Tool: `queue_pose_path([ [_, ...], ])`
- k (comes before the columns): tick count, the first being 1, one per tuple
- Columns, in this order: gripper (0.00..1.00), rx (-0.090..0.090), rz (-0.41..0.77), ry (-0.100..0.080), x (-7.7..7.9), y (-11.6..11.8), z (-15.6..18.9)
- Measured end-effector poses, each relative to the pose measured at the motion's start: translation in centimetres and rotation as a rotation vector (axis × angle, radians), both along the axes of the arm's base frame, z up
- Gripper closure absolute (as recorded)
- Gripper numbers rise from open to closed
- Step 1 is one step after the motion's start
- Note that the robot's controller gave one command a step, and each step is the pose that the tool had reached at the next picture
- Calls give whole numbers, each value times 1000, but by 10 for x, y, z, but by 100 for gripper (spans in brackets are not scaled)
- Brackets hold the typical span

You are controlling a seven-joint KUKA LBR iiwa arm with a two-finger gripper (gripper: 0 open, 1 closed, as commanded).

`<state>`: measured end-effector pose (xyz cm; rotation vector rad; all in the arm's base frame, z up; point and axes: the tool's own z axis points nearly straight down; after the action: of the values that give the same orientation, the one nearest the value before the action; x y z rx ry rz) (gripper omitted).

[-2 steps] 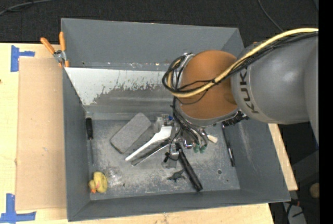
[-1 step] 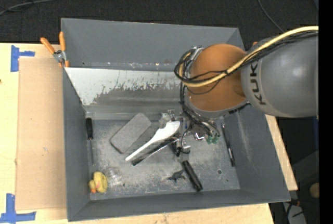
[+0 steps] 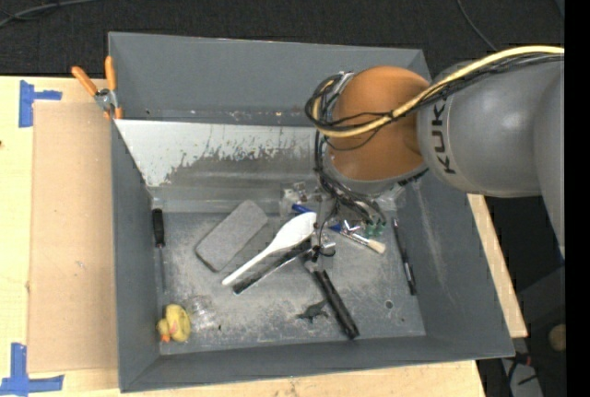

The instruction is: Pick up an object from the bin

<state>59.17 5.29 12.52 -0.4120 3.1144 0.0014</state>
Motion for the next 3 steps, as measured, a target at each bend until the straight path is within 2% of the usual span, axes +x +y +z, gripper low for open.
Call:
queue_pose_path([
  [1, 0, 1, 89, -10, 26, -15, -55],
  [2, 100, 3, 307, -9, 29, -12, -54],
  [3, 100, 3, 306, -9, 29, -12, -54],
])
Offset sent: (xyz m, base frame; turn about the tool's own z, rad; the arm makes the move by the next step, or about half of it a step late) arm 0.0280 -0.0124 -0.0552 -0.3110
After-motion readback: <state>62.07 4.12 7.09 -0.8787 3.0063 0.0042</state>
